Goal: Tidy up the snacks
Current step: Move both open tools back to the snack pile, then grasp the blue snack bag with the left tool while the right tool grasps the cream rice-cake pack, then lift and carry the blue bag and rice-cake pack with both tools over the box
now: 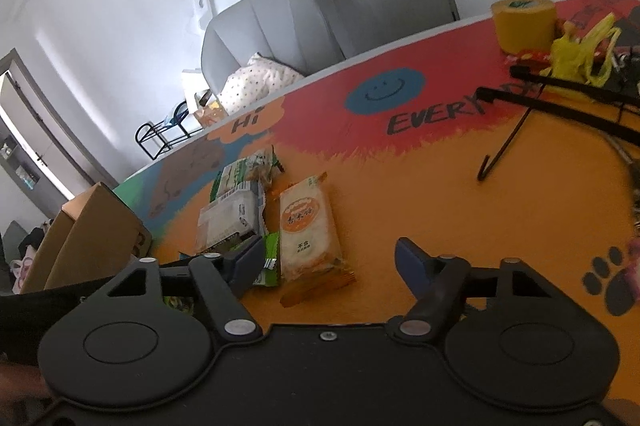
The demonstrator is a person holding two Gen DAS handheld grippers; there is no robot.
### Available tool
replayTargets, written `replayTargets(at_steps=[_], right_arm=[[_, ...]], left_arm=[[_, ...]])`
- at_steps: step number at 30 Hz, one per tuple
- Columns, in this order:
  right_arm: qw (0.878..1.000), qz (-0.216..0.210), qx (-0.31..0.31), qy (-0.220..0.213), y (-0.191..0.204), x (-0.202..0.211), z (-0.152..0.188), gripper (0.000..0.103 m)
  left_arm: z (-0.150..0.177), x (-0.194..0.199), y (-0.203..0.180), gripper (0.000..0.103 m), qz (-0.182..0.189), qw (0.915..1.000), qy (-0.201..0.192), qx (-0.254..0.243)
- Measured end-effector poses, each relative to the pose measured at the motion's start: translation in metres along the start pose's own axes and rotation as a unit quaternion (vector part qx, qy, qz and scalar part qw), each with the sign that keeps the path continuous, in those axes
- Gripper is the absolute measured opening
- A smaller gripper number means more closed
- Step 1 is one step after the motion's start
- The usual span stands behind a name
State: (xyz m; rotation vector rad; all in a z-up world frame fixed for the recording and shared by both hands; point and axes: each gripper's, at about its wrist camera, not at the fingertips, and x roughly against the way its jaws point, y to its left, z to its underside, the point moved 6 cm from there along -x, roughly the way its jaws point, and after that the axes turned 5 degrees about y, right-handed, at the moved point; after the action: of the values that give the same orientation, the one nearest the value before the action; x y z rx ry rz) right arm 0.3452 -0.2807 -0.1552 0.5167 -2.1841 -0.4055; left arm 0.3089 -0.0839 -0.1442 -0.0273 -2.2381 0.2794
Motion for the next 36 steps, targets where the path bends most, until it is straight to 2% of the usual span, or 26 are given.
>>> replayTargets(at_steps=[6, 15, 17, 18, 20, 28, 31, 36], right_arm=[[1.000, -0.001, -0.001, 0.014, 0.001, -0.015, 0.000, 0.063], [1.000, 0.007, 0.018, 0.008, 0.010, -0.031, -0.010, 0.063], [1.000, 0.006, 0.023, 0.010, 0.013, -0.034, -0.011, 0.063], [1.000, 0.008, 0.026, 0.011, 0.015, -0.035, -0.011, 0.060], [0.999, 0.007, 0.029, 0.013, 0.017, -0.037, -0.012, 0.057], [0.998, 0.019, 0.058, 0.014, 0.029, -0.043, -0.010, 0.048], [0.995, 0.042, 0.087, 0.013, 0.032, -0.044, -0.008, 0.034], [0.993, 0.049, 0.104, 0.018, 0.031, -0.037, -0.004, 0.033]], left_arm=[[0.002, -0.012, 0.003, 0.041, -0.002, 0.9999, 0.015, 0.001], [0.005, -0.011, -0.002, 0.041, -0.016, 0.9994, 0.015, -0.028], [0.006, -0.011, -0.002, 0.038, -0.018, 0.9993, 0.013, -0.030], [0.006, -0.010, -0.001, 0.030, -0.020, 0.9994, 0.012, -0.023], [0.005, -0.008, 0.003, 0.029, -0.010, 0.9998, 0.014, -0.007], [-0.005, 0.006, 0.007, 0.029, -0.009, 0.9998, -0.014, -0.003], [-0.009, 0.010, 0.009, 0.029, -0.010, 0.9997, -0.021, -0.001], [-0.011, 0.016, 0.011, 0.029, -0.009, 0.9996, -0.027, 0.001]])
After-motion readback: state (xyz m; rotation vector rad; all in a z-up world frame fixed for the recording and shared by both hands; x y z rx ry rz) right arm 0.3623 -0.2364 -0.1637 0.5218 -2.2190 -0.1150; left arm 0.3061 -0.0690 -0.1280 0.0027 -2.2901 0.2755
